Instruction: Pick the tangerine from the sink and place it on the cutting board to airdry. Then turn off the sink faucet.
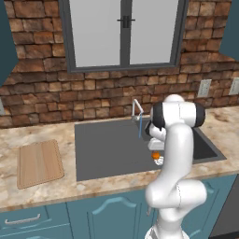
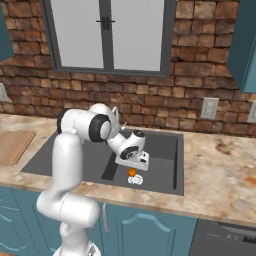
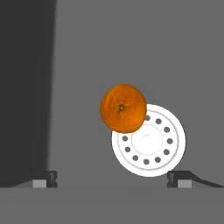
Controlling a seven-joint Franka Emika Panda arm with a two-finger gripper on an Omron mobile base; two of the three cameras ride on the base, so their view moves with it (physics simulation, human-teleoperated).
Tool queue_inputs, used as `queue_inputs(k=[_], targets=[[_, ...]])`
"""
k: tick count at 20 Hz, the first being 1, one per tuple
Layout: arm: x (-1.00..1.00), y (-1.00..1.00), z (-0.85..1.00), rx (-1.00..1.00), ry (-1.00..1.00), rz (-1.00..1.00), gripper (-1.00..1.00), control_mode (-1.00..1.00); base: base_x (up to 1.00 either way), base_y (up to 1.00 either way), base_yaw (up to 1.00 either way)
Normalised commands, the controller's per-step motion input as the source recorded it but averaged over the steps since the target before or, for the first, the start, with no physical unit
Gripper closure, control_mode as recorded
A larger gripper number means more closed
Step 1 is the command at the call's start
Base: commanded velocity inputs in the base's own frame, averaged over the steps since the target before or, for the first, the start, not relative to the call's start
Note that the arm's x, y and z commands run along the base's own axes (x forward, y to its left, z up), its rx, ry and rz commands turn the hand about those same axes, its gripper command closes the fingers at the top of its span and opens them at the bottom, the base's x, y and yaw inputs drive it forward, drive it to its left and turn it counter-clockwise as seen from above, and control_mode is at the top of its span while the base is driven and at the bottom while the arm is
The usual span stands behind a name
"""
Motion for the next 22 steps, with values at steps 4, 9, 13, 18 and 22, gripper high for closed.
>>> queue_inputs(k=[4, 9, 13, 18, 22], targets=[[0.24, -0.01, -0.23, 0.00, 0.01, 0.00, -1.00, -1.00, 0.00, 0.00, 0.00], [0.20, -0.03, -0.23, 0.00, 0.00, 0.00, -1.00, -1.00, 0.00, 0.00, 0.00], [0.18, -0.03, -0.22, 0.00, 0.00, 0.00, -1.00, -1.00, 0.00, 0.00, 0.00], [0.22, -0.02, -0.21, 0.00, 0.00, 0.00, -1.00, -1.00, 0.00, 0.00, 0.00], [0.22, -0.01, -0.19, 0.00, 0.00, 0.00, -1.00, -1.00, 0.00, 0.00, 0.00]])
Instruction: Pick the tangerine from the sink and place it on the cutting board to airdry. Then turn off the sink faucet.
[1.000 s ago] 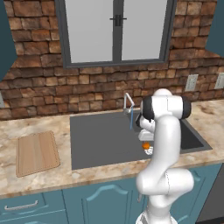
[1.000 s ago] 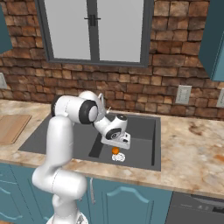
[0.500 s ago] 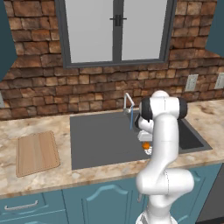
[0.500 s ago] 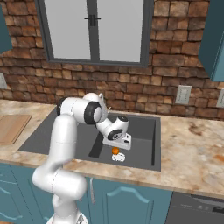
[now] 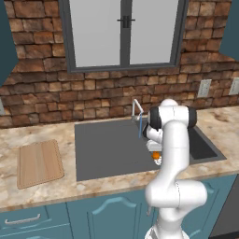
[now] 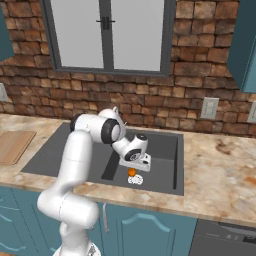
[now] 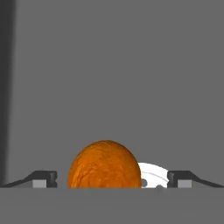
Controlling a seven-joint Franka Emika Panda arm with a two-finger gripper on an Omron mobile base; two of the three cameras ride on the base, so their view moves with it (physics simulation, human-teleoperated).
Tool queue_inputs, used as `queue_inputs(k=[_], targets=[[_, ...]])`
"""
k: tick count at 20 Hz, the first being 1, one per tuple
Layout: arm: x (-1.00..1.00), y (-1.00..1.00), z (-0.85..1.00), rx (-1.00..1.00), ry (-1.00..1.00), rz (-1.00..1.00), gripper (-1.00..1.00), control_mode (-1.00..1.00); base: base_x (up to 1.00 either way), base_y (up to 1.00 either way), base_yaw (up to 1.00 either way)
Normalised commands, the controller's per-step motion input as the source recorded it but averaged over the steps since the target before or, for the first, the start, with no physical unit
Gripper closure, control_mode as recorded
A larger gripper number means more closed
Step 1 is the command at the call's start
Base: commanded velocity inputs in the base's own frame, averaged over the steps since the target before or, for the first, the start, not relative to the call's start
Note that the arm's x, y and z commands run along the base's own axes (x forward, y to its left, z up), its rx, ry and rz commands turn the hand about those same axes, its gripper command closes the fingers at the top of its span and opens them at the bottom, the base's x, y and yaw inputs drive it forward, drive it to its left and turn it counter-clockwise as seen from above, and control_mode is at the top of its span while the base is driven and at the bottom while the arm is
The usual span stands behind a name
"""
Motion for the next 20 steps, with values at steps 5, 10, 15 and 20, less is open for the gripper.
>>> queue_inputs(k=[5, 10, 15, 20], targets=[[0.13, -0.04, -0.15, 0.00, 0.01, 0.00, -1.00, -1.00, 0.00, 0.00, 0.00], [0.01, -0.03, -0.10, 0.03, 0.06, 0.00, -1.00, -1.00, 0.00, 0.00, 0.00], [0.00, 0.00, -0.08, 0.02, 0.07, 0.00, -1.00, -1.00, 0.00, 0.00, 0.00], [-0.03, 0.00, -0.08, 0.02, 0.08, 0.00, 1.00, -1.00, 0.00, 0.00, 0.00]])
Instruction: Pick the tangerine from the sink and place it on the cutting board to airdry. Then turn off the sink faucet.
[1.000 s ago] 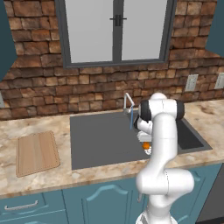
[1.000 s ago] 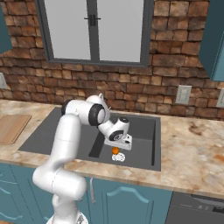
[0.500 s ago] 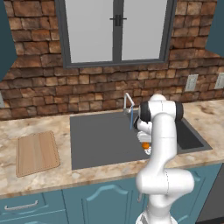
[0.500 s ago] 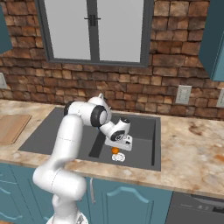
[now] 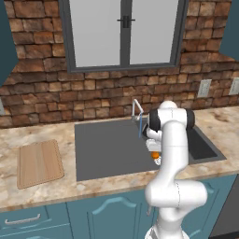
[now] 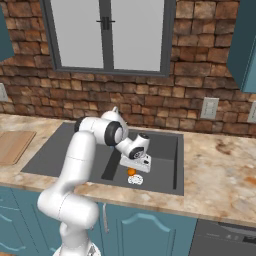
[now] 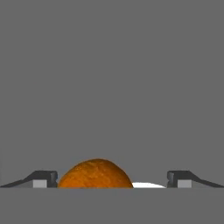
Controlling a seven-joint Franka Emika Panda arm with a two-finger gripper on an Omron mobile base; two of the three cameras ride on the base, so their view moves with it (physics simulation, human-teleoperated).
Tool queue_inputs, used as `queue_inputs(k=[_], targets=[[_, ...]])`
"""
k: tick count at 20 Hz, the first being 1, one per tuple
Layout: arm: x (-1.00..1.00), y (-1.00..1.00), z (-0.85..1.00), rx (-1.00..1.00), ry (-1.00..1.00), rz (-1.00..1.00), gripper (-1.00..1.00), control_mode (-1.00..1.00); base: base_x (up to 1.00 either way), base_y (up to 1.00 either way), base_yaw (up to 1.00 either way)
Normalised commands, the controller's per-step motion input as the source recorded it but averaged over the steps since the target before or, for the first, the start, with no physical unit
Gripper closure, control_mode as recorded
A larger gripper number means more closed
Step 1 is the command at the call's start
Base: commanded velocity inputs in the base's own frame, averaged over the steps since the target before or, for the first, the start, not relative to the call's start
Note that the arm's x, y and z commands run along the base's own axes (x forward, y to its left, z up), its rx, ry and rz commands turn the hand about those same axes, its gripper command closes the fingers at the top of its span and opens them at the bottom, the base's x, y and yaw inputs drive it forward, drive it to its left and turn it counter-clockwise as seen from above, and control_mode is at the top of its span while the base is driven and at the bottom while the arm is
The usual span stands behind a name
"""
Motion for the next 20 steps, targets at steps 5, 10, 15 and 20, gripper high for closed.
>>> queue_inputs(k=[5, 10, 15, 20], targets=[[-0.20, 0.00, -0.05, 0.04, 0.08, 0.00, 1.00, -1.00, 0.00, 0.00, 0.00], [-0.27, 0.00, 0.00, 0.03, 0.02, 0.00, 1.00, -1.00, 0.00, 0.00, 0.00], [-0.23, 0.00, 0.11, 0.01, 0.00, 0.00, 1.00, -1.00, 0.00, 0.00, 0.00], [-0.20, 0.00, 0.42, 0.00, 0.00, 0.00, 1.00, -1.00, 0.00, 0.00, 0.00]])
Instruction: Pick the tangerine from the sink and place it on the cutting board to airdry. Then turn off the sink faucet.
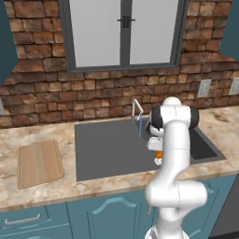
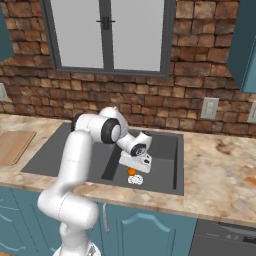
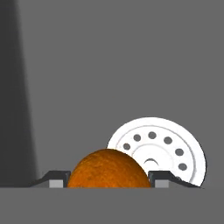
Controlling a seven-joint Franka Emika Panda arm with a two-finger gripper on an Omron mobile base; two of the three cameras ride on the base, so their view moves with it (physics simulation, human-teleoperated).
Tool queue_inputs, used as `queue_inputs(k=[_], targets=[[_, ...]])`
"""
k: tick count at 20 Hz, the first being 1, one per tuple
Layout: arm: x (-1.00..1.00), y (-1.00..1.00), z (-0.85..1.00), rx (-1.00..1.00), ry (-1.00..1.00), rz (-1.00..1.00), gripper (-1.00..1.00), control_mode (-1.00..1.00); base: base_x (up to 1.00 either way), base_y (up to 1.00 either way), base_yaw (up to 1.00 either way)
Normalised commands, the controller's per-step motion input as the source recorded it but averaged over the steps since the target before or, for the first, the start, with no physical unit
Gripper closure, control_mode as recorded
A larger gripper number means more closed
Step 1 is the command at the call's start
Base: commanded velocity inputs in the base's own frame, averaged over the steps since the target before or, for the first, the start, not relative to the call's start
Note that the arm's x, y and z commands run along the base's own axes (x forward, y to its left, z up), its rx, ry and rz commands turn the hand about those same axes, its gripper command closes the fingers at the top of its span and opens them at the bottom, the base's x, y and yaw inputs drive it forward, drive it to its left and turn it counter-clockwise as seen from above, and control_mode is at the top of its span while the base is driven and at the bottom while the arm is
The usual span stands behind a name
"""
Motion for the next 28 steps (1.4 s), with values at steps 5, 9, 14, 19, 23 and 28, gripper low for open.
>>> queue_inputs(k=[5, 9, 14, 19, 23, 28], targets=[[-0.14, -0.01, 0.54, 0.00, 0.00, 0.00, 1.00, -1.00, 0.00, 0.00, 0.00], [-0.14, -0.03, 0.59, 0.00, 0.00, 0.00, 1.00, -1.00, 0.00, 0.00, 0.00], [-0.23, -0.08, 0.58, 0.00, 0.00, 0.00, 1.00, -1.00, 0.00, 0.00, 0.00], [-0.31, -0.18, 0.64, 0.00, -0.02, 0.00, 1.00, -1.00, 0.00, 0.00, 0.00], [-0.29, -0.23, 0.71, 0.00, 0.00, 0.00, 1.00, -1.00, 0.00, 0.00, 0.00], [-0.35, -0.10, 0.71, 0.00, -0.05, 0.01, 1.00, -1.00, 0.00, 0.00, 0.00]])
